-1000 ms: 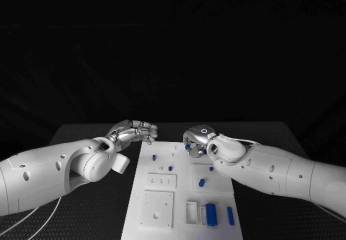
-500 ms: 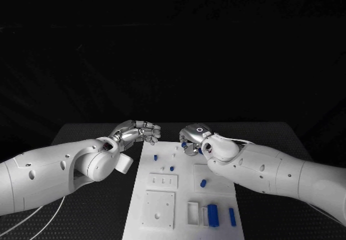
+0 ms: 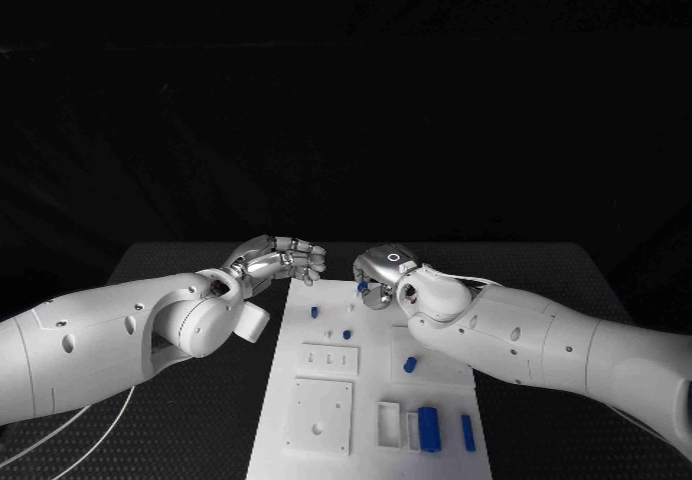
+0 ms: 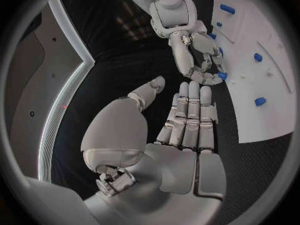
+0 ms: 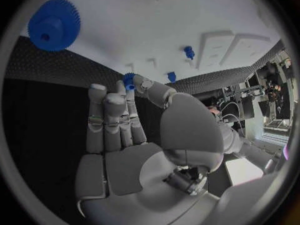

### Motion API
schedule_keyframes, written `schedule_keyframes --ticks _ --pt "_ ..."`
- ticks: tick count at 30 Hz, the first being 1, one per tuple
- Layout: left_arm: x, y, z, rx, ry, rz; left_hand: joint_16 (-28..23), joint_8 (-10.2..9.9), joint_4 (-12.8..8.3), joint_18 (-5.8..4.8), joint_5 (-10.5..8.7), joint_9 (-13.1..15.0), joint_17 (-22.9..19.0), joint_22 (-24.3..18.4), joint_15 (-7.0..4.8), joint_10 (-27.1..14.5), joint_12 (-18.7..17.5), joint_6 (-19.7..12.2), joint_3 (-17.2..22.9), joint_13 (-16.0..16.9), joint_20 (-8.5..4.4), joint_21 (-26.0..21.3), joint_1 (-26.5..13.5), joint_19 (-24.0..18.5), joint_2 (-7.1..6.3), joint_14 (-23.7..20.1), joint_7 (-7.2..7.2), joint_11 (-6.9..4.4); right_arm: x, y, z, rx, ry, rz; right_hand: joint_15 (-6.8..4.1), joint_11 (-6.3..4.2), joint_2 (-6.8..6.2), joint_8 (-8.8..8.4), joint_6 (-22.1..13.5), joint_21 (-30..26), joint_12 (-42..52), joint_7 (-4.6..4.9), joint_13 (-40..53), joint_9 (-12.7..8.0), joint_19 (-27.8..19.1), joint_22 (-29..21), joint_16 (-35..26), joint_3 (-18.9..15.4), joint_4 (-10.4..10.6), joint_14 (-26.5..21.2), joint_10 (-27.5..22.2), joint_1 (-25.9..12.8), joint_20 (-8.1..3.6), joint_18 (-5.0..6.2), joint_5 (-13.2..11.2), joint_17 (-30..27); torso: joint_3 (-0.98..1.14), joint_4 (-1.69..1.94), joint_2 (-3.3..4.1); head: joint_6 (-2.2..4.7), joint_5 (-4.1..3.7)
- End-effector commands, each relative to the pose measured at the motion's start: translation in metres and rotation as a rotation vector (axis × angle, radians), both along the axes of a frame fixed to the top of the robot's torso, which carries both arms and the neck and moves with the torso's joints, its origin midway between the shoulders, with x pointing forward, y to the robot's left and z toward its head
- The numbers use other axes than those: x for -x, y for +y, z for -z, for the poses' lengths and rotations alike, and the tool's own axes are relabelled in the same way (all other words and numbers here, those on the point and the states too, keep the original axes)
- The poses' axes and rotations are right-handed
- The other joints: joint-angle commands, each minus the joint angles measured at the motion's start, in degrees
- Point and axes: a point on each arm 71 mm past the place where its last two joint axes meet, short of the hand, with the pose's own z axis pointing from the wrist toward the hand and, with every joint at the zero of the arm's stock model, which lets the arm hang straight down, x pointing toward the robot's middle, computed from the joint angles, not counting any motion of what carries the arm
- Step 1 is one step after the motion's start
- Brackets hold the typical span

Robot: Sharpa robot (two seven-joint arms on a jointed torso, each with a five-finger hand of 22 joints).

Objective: Assemble the parts on the task board

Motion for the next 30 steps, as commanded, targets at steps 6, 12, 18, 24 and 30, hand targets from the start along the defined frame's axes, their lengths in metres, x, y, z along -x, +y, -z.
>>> schedule_keyframes --ticks 6,12,18,24,30 --pt "0.0008 -0.0061 -0.0046 0.007 -0.014 0.026 -0.3 -0.4 -0.1 1.08 -0.37 0.1 0.0 -0.1 0.39 0.0 -0.2 -0.5 0.4 0.1 -0.54 0.4 -0.6 0.0 -0.19 -0.1 1.25 0.27 -0.0004 0.0049 0.0004 0.009 -0.01 0.0 -0.72 -0.2 -0.26 0.12 0.3 0.4 -0.3 0.11 0.0 0.1 -0.3 1.0 0.2 0.4 0.1 -0.9 1.9 0.5 -0.31 2.44 0.1 -0.1 -0.08 0.39 0.54 0.0 -0.18" --pt "0.0004 -0.0084 -0.0075 0.007 -0.02 0.031 -0.3 -0.4 -0.1 1.05 -0.38 0.1 0.0 -0.1 0.39 0.0 -0.2 -0.5 0.4 0.1 -0.56 0.4 -0.7 0.0 -0.21 -0.1 1.26 0.28 -0.0027 0.006 0.0008 0.011 -0.013 0.005 -0.71 -0.18 -0.32 0.08 0.3 0.4 -0.4 0.13 0.0 0.1 -0.3 1.0 0.2 0.5 0.1 -0.9 1.9 0.5 -0.29 2.44 0.1 -0.2 -0.18 0.64 0.91 0.13 -0.4" --pt "0.0008 -0.0096 -0.0098 0.007 -0.024 0.035 -0.3 -0.4 -0.1 1.03 -0.39 0.1 0.0 -0.1 0.39 0.0 -0.2 -0.5 0.4 0.1 -0.59 0.4 -0.7 0.0 -0.23 -0.1 1.26 0.28 -0.0034 0.0065 0.0016 0.013 -0.012 0.007 -0.7 -0.18 -0.38 0.06 0.3 0.4 -0.4 0.14 0.0 0.1 -0.4 1.0 0.2 0.6 0.1 -0.9 1.8 0.5 -0.28 2.44 0.1 -0.2 -0.24 0.7 1.06 -0.04 -0.39" --pt "0.0007 -0.0105 -0.0106 0.007 -0.026 0.037 -0.3 -0.4 -0.1 1.0 -0.39 0.1 0.0 -0.1 0.39 0.0 -0.3 -0.4 0.4 0.1 -0.61 0.5 -0.7 0.0 -0.25 -0.1 1.26 0.28 -0.0042 0.0078 0.0028 0.016 -0.004 0.006 -0.7 -0.17 -0.42 0.04 0.3 0.4 -0.4 0.14 0.0 0.1 -0.4 1.0 0.2 0.6 0.2 -0.9 1.8 0.5 -0.27 2.44 0.1 -0.2 -0.25 0.62 1.07 -0.23 -0.24" --pt "0.0005 -0.0107 -0.0105 0.006 -0.026 0.037 -0.3 -0.4 0.0 0.98 -0.4 0.2 0.0 -0.1 0.39 0.0 -0.3 -0.4 0.4 0.1 -0.63 0.5 -0.7 0.0 -0.25 -0.1 1.26 0.28 -0.0042 0.008 0.0048 0.019 0.006 0.008 -0.68 -0.15 -0.47 -0.01 0.2 0.4 -0.5 0.16 0.1 0.0 -0.4 1.0 0.2 0.7 0.2 -0.9 1.8 0.5 -0.25 2.44 0.1 -0.2 -0.22 0.58 1.01 -0.47 -0.32"
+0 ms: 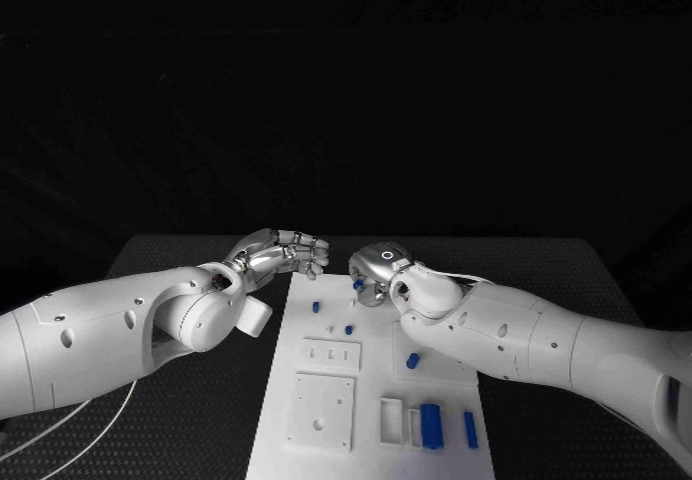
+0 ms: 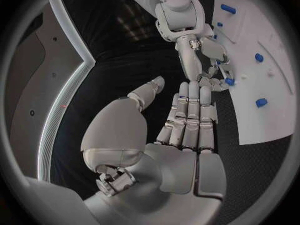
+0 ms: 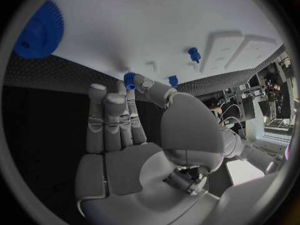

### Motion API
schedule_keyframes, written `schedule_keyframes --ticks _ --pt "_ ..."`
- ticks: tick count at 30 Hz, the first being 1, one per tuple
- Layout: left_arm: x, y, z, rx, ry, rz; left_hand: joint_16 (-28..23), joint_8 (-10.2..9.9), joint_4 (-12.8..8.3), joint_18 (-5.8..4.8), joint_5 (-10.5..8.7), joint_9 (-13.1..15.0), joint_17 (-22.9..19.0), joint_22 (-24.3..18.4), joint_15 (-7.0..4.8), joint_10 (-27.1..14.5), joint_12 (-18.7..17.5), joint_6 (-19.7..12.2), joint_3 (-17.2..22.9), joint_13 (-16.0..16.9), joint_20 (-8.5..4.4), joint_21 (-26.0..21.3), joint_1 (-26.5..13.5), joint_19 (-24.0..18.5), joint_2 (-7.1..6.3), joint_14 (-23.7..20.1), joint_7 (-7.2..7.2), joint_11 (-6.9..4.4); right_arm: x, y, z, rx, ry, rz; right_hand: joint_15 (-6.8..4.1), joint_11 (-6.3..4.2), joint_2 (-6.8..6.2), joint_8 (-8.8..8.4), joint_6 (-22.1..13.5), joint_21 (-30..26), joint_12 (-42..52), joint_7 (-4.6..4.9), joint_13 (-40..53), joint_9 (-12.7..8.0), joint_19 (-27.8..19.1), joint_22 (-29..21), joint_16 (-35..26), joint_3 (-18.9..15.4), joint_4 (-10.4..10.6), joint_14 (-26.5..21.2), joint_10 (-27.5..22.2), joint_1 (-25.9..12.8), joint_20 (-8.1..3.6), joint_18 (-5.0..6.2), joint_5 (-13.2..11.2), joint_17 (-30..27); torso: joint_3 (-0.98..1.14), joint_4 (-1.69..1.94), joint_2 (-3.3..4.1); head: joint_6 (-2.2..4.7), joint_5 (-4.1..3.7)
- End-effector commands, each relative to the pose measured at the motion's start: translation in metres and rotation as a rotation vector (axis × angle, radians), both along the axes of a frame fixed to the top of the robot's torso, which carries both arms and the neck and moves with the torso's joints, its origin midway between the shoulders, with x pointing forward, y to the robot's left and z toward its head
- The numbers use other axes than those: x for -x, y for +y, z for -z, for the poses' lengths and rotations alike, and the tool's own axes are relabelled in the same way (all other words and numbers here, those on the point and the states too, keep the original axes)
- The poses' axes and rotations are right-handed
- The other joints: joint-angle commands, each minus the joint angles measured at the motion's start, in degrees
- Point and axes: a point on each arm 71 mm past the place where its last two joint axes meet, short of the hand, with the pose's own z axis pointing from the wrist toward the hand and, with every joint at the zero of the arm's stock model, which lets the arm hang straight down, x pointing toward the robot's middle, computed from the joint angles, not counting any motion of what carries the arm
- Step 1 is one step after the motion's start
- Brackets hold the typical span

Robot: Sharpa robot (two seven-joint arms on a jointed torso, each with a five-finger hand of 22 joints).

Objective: Assemble the parts on the task board

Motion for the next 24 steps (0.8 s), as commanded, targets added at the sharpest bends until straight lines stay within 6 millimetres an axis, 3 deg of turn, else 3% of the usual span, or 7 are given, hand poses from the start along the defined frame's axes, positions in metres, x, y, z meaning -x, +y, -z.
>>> schedule_keyframes --ticks 1,12,13,20,24 --pt "0.0005 -0.0028 -0.0018 0.005 -0.008 0.017 -0.3 -0.2 0.0 0.52 -0.4 0.1 0.0 -0.1 0.39 0.0 -0.3 -0.4 0.4 0.1 -0.44 0.2 -0.5 0.2 -0.02 -0.1 1.26 0.28 -0.0002 0.0004 0.0022 0.015 0.01 -0.001 -0.5 0.34 0.09 0.0 0.2 0.4 -0.1 0.18 0.1 0.1 -0.1 1.0 0.2 0.3 0.0 -0.8 0.9 0.6 -0.19 2.44 0.4 -0.1 0.02 -0.06 -0.04 -0.17 -0.06" --pt "0.0004 -0.003 -0.0019 0.005 -0.008 0.017 -0.3 -0.2 0.0 0.49 -0.4 0.1 0.0 -0.1 0.39 0.0 -0.3 -0.4 0.4 0.1 -0.47 0.3 -0.5 0.2 -0.04 -0.1 1.26 0.28 -0.0019 0.0002 0.004 0.001 0.039 0.016 0.29 1.15 -1.73 -1.3 -1.9 0.1 -1.4 1.08 0.0 -0.4 -0.7 0.7 -0.1 0.4 0.4 -1.1 -1.2 0.0 0.01 2.44 0.3 -0.7 0.03 -0.09 -0.11 -0.33 -0.02" --pt "0.0005 -0.0033 -0.0019 0.005 -0.008 0.018 -0.3 -0.2 0.0 0.48 -0.4 0.1 0.0 -0.1 0.39 0.0 -0.3 -0.4 0.4 0.1 -0.48 0.3 -0.5 0.2 -0.05 -0.1 1.26 0.28 -0.002 0.0006 0.0038 -0.003 0.039 0.016 0.61 1.49 -2.64 -1.77 -2.7 0.0 -1.7 1.43 -0.1 -0.5 -0.8 0.7 -0.1 0.2 0.7 -1.1 -2.2 -0.4 0.05 2.44 0.3 -0.9 0.03 -0.09 -0.11 -0.36 0.01" --pt "0.0004 -0.0028 -0.0019 0.004 -0.008 0.016 -0.3 -0.2 0.0 0.47 -0.41 0.1 0.0 -0.1 0.39 0.0 -0.3 -0.5 0.4 0.1 -0.49 0.3 -0.5 0.2 -0.05 -0.1 1.26 0.28 -0.0029 -0.0006 0.0036 -0.021 0.04 0.023 2.06 2.92 -4.98 -3.44 -5.9 -0.2 -2.0 2.76 -1.2 -1.1 -1.1 0.6 -0.2 -1.2 1.1 -1.2 -6.7 -1.1 0.08 2.44 0.4 -1.3 0.02 -0.12 -0.11 -0.48 0.07" --pt "0.0004 -0.0028 -0.002 0.004 -0.009 0.016 -0.3 -0.2 0.0 0.46 -0.41 0.1 0.0 -0.1 0.39 0.0 -0.3 -0.5 0.4 0.1 -0.51 0.3 -0.5 0.2 -0.05 -0.1 1.26 0.28 -0.0029 -0.001 0.0037 -0.022 0.039 0.026 2.72 3.63 -5.28 -3.98 -7.2 -0.6 -1.6 3.37 -1.9 -1.3 -1.6 0.5 -0.5 -2.0 1.1 -1.5 -8.8 -0.9 0.14 2.44 0.3 -1.6 0.0 -0.15 -0.12 -0.47 0.09"
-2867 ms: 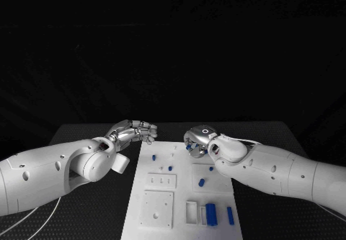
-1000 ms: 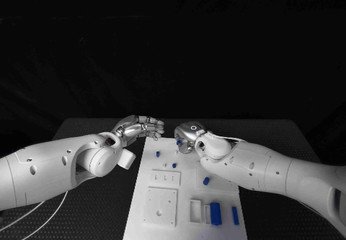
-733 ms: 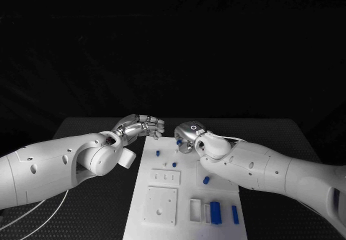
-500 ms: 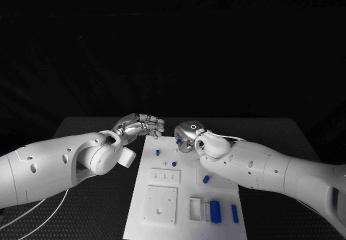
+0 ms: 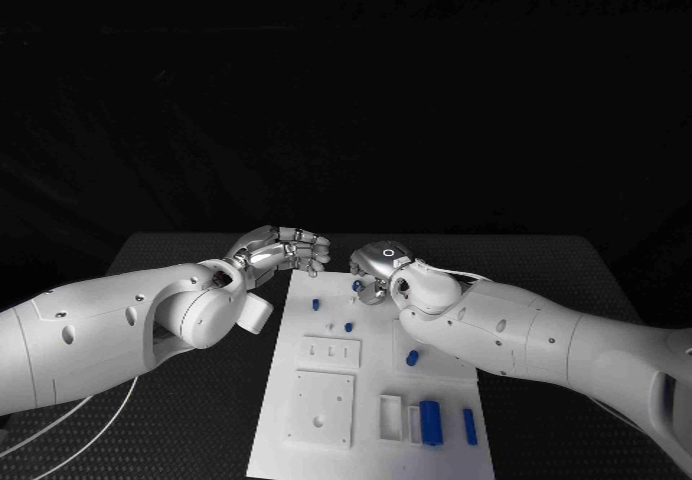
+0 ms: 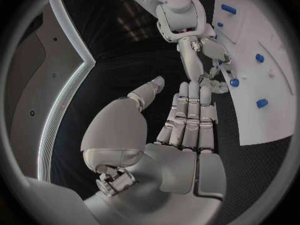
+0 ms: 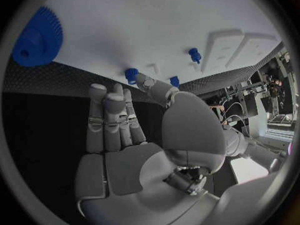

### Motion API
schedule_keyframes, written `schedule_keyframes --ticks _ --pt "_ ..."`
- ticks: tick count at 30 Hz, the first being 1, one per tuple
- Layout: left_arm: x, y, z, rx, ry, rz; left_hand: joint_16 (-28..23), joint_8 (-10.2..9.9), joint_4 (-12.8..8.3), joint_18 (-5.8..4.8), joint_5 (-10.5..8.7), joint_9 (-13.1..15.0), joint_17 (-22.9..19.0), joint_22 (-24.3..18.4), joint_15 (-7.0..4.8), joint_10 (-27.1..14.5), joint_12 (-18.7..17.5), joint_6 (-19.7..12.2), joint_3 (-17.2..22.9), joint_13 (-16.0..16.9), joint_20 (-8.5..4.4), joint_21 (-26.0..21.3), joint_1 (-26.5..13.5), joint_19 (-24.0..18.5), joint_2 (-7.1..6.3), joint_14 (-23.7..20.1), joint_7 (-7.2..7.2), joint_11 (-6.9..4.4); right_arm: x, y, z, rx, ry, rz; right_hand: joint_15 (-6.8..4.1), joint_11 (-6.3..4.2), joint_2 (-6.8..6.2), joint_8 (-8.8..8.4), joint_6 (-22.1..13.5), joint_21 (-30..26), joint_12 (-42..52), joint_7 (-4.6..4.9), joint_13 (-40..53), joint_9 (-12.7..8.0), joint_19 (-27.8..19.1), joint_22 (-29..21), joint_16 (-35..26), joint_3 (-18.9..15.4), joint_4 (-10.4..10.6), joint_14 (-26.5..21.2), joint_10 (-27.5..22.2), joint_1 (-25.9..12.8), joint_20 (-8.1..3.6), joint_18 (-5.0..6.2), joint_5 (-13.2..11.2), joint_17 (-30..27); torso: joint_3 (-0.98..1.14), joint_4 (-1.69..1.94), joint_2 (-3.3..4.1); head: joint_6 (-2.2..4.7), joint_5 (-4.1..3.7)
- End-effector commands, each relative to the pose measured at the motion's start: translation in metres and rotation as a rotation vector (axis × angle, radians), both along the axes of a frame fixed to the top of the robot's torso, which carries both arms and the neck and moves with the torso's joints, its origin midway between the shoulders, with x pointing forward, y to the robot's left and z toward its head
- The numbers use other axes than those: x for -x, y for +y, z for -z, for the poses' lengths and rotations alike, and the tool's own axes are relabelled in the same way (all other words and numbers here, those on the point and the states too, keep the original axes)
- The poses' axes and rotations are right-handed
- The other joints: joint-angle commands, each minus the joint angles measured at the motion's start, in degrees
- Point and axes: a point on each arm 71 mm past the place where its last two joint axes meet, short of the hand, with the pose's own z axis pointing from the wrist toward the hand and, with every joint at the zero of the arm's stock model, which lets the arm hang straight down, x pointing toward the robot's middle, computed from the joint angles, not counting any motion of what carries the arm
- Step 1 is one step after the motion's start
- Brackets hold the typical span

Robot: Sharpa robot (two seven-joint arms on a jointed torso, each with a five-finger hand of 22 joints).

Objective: Assemble the parts on the task board

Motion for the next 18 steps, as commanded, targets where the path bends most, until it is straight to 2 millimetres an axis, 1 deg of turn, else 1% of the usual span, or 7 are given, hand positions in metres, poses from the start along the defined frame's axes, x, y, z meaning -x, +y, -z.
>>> schedule_keyframes --ticks 1,7,11,15,17,18 --pt "0.001 -0.002 -0.002 0.006 -0.008 0.015 -0.3 -0.2 0.0 0.88 -0.18 0.1 0.0 -0.1 0.39 0.0 -0.3 -0.5 0.5 0.1 -0.3 0.3 -0.5 -0.1 -0.05 -0.1 1.26 0.28 0.0 0.0 0.001 -0.005 0.006 0.003 0.44 0.08 -0.53 -0.15 -0.4 -0.3 0.2 0.01 -0.2 0.0 -0.3 0.5 -0.2 -0.4 0.1 0.0 -0.5 0.3 0.03 2.51 0.3 -0.1 -0.03 -0.04 0.0 -0.03 0.02" --pt "0.0 -0.002 -0.002 0.005 -0.008 0.014 -0.3 -0.3 0.0 0.85 -0.18 0.1 0.0 -0.1 0.39 0.0 -0.4 -0.5 0.5 0.1 -0.33 0.3 -0.5 -0.1 -0.06 -0.1 1.26 0.28 0.001 -0.001 0.0 -0.015 -0.003 0.003 0.45 0.09 -0.54 -0.1 -0.4 -0.3 0.2 0.01 -0.3 0.0 -0.4 0.5 -0.2 -0.5 0.2 -0.1 -0.5 0.4 0.05 2.51 0.3 -0.2 -0.01 0.01 0.01 0.0 -0.06" --pt "0.0 -0.001 -0.002 0.005 -0.009 0.011 -0.3 -0.3 0.0 0.84 -0.18 0.1 0.0 -0.1 0.39 0.0 -0.4 -0.5 0.5 0.1 -0.35 0.3 -0.5 -0.1 -0.06 -0.1 1.27 0.28 0.002 -0.007 -0.002 -0.041 -0.019 0.002 0.43 0.06 -0.63 -0.01 -0.3 -0.4 0.3 -0.03 -0.3 0.1 -0.4 0.5 -0.2 -0.4 0.4 -0.1 -0.4 0.6 0.06 2.51 0.3 -0.3 -0.01 -0.06 -0.02 0.07 0.01" --pt "-0.001 0.002 -0.002 0.003 -0.012 0.004 -0.3 -0.3 0.0 0.82 -0.18 0.1 0.0 -0.1 0.39 0.0 -0.4 -0.5 0.5 0.1 -0.36 0.3 -0.5 -0.1 -0.08 -0.1 1.27 0.28 0.006 -0.016 -0.009 -0.09 -0.021 -0.009 0.39 0.02 -0.94 0.07 -0.3 -0.4 0.4 -0.06 -0.4 0.1 -0.3 0.5 -0.1 -0.3 0.3 0.0 -0.3 1.1 0.03 2.51 0.3 -0.4 -0.04 -0.14 -0.1 0.53 -0.02" --pt "-0.002 0.004 -0.003 0.003 -0.015 -0.001 -0.3 -0.3 0.0 0.82 -0.18 0.1 0.0 -0.1 0.38 0.0 -0.4 -0.5 0.5 0.1 -0.37 0.3 -0.5 -0.1 -0.09 -0.1 1.27 0.28 0.01 -0.022 -0.017 -0.117 -0.014 -0.024 0.24 -0.14 -1.05 0.19 -0.2 -0.2 0.7 -0.07 -0.3 0.2 -0.1 0.6 0.1 -0.8 0.2 0.2 0.4 1.1 -0.03 2.51 0.3 -0.5 -0.02 -0.17 -0.08 0.76 -0.04" --pt "-0.002 0.005 -0.003 0.003 -0.015 -0.002 -0.3 -0.3 0.0 0.82 -0.18 0.1 0.0 -0.1 0.38 0.0 -0.4 -0.5 0.5 0.1 -0.38 0.3 -0.5 -0.1 -0.09 -0.1 1.26 0.28 0.01 -0.022 -0.018 -0.12 -0.013 -0.024 0.15 -0.23 -1.04 0.22 -0.2 -0.2 0.8 -0.08 -0.2 0.2 -0.1 0.6 0.2 -1.0 0.1 0.3 0.7 1.1 -0.04 2.51 0.3 -0.5 -0.02 -0.19 -0.09 0.79 -0.05"
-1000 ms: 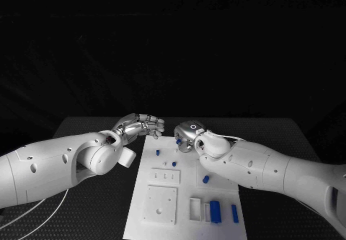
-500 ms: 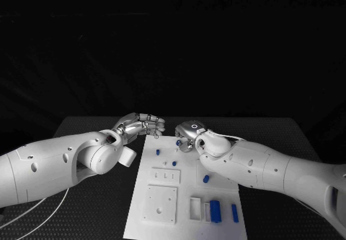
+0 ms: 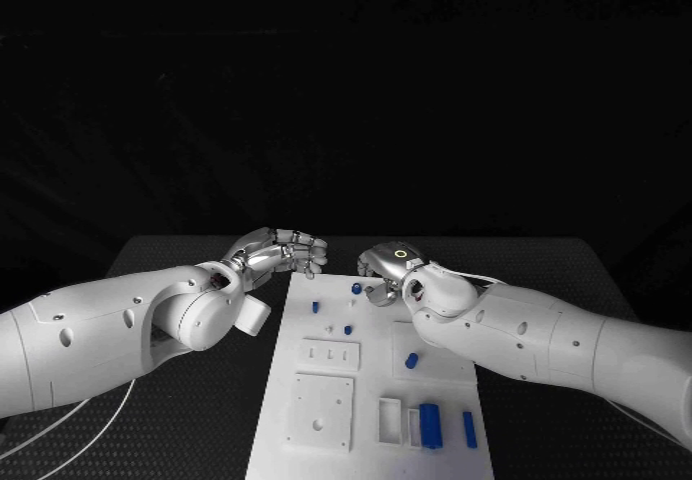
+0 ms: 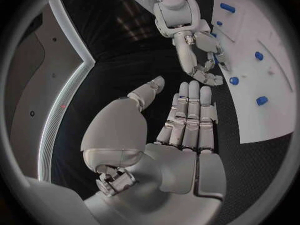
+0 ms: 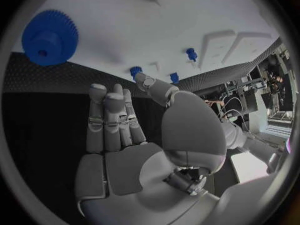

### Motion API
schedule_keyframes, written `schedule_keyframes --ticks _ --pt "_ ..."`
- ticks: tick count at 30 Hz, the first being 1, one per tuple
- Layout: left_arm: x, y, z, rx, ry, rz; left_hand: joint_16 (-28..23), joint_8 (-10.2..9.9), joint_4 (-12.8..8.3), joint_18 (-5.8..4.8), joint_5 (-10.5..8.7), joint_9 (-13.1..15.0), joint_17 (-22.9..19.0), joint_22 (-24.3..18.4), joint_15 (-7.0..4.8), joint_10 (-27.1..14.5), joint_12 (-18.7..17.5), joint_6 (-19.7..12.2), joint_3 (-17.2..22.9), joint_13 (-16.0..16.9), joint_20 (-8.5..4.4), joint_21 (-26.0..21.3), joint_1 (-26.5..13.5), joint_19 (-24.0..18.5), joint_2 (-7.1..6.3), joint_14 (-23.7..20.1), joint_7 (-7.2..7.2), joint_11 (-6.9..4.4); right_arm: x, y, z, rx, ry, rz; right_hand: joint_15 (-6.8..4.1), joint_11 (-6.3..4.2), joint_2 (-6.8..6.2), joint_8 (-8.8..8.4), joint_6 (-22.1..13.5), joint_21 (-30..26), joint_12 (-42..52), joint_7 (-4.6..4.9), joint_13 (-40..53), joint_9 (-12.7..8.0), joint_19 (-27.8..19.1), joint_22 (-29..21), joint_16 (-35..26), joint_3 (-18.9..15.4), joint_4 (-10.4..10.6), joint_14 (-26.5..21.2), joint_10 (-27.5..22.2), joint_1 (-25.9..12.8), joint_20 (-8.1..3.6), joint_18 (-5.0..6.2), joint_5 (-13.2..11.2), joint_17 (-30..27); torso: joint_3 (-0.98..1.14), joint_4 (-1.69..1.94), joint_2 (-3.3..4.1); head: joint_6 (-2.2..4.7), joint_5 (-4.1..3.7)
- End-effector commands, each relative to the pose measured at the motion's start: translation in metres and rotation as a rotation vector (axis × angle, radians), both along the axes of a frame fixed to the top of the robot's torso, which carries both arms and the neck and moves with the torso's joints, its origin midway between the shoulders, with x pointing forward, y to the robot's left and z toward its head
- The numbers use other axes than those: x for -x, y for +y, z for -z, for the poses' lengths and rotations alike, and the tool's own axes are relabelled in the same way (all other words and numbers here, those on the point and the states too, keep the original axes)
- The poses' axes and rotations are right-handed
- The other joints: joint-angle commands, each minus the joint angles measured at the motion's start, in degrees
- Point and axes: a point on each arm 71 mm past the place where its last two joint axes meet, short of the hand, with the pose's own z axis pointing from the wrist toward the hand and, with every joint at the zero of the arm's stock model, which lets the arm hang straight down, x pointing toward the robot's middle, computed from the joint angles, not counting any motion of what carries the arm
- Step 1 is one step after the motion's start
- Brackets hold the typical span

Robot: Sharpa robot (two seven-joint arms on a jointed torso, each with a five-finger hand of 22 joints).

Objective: Assemble the parts on the task board

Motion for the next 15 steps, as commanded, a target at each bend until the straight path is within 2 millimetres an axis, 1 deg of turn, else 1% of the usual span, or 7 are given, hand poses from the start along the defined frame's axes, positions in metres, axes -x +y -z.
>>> schedule_keyframes --ticks 1,2,4,6,7,13,15 --pt "0.0 0.0 -0.003 0.006 -0.014 0.008 -0.3 -0.3 0.1 1.19 -0.18 0.1 0.0 -0.1 0.38 0.0 -0.4 -0.5 0.4 0.1 -0.39 0.3 -0.5 -0.1 -0.1 -0.1 1.27 0.28 0.003 -0.001 -0.009 -0.067 -0.003 -0.023 -0.02 -0.29 -0.21 0.24 -0.2 -0.1 0.5 -0.1 0.1 0.1 0.0 0.6 0.2 -0.7 -0.1 0.4 1.1 0.2 -0.15 2.55 0.3 -0.1 0.0 -0.14 -0.05 0.32 -0.01" --pt "-0.001 0.001 -0.003 0.005 -0.015 0.006 -0.3 -0.3 0.1 1.18 -0.18 0.1 0.0 -0.1 0.38 0.0 -0.4 -0.4 0.4 0.1 -0.4 0.4 -0.5 -0.1 -0.09 -0.1 1.26 0.27 0.006 -0.009 -0.016 -0.09 0.009 -0.029 -0.29 -0.54 -0.24 0.27 -0.2 -0.1 0.9 -0.1 0.4 0.1 0.0 0.7 0.3 -1.2 -0.2 0.4 1.9 0.1 -0.15 2.55 0.4 -0.2 0.02 -0.14 -0.04 0.56 -0.17" --pt "-0.001 0.002 -0.003 0.005 -0.015 0.004 -0.3 -0.3 0.0 1.17 -0.18 0.1 0.0 -0.1 0.38 0.0 -0.4 -0.4 0.4 0.1 -0.42 0.4 -0.5 -0.1 -0.09 -0.1 1.25 0.27 0.007 -0.016 -0.022 -0.102 0.024 -0.027 -0.62 -0.92 -0.14 0.28 -0.3 0.0 1.3 -0.09 0.7 0.1 0.0 0.7 0.3 -1.7 -0.4 0.4 3.0 0.2 -0.17 2.55 0.4 -0.4 0.03 -0.2 -0.08 0.68 -0.29" --pt "-0.001 0.003 -0.003 0.004 -0.015 0.002 -0.3 -0.3 0.0 1.16 -0.17 0.1 0.0 -0.1 0.37 0.0 -0.4 -0.4 0.4 0.1 -0.43 0.4 -0.5 -0.1 -0.09 -0.1 1.25 0.26 0.008 -0.025 -0.027 -0.118 0.039 -0.023 -0.92 -1.24 -0.16 0.32 -0.2 0.0 1.6 -0.1 1.1 0.1 0.0 0.7 0.4 -2.3 -0.5 0.5 3.8 0.1 -0.13 2.55 0.5 -0.5 0.06 -0.38 -0.14 0.9 -0.32" --pt "-0.002 0.004 -0.003 0.003 -0.016 -0.001 -0.3 -0.3 0.0 1.16 -0.18 0.1 0.0 -0.1 0.37 0.0 -0.4 -0.4 0.4 0.1 -0.43 0.4 -0.5 -0.1 -0.1 -0.1 1.25 0.26 0.008 -0.03 -0.03 -0.122 0.043 -0.019 -0.97 -1.29 -0.12 0.32 -0.2 0.0 1.6 -0.1 1.1 0.1 0.0 0.8 0.4 -2.5 -0.6 0.4 3.9 0.2 -0.13 2.55 0.5 -0.6 0.08 -0.38 -0.15 1.0 -0.41" --pt "-0.004 0.007 -0.003 0.001 -0.017 -0.007 -0.3 -0.3 0.0 1.14 -0.18 0.1 0.1 -0.1 0.37 0.1 -0.4 -0.4 0.5 0.1 -0.45 0.4 -0.5 -0.1 -0.1 -0.1 1.24 0.26 0.005 -0.061 -0.033 -0.102 0.065 0.015 -0.87 -1.21 -0.1 -0.01 -0.8 -0.1 1.1 0.1 1.5 -0.1 -0.5 0.8 0.3 -5.1 -1.4 0.2 3.7 -0.8 0.06 2.55 0.8 -1.0 0.17 -0.89 -0.49 1.51 -0.51" --pt "-0.004 0.007 -0.002 0.0 -0.017 -0.008 -0.3 -0.3 0.0 1.13 -0.18 0.1 0.1 -0.1 0.37 0.1 -0.4 -0.4 0.5 0.1 -0.46 0.4 -0.5 -0.1 -0.09 -0.1 1.24 0.26 0.001 -0.072 -0.031 -0.082 0.079 0.033 -0.76 -1.07 -0.07 -0.16 -1.0 -0.2 0.7 -0.25 1.6 -0.2 -0.7 0.8 0.3 -5.9 -1.5 0.1 3.3 -1.2 0.1 2.55 0.9 -1.2 0.19 -1.14 -0.66 1.7 -0.33"
